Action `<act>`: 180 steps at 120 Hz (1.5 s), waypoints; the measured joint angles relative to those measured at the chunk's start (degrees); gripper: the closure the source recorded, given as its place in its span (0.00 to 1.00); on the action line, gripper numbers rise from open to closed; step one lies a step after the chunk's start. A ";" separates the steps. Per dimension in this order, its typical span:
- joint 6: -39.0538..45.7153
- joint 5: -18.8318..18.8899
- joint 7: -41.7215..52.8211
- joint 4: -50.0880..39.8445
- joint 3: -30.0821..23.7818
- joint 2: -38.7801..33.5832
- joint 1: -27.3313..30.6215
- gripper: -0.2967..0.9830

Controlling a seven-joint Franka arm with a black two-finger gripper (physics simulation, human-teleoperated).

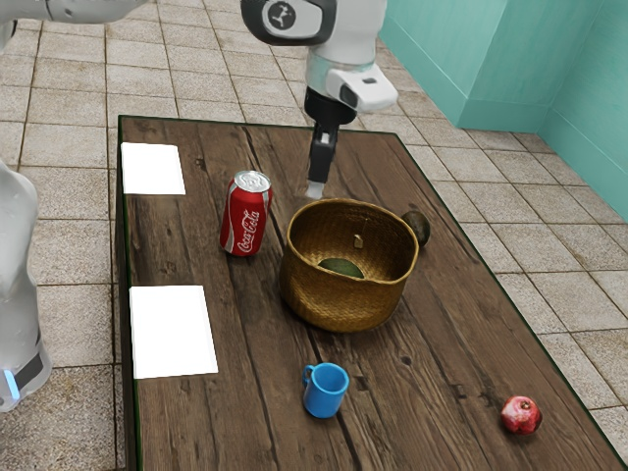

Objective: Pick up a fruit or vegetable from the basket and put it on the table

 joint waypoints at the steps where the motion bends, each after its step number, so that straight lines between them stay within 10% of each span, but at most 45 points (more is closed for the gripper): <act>1: 0.28 0.00 0.00 0.19 -0.35 0.07 -0.01 0.23; 61: 3.41 0.14 5.39 16.65 -1.64 15.83 -0.23 0.23; 105: -0.43 1.75 -15.16 13.92 1.88 14.79 1.15 0.23; 180: 18.47 2.09 27.74 -7.74 0.73 5.90 2.03 0.23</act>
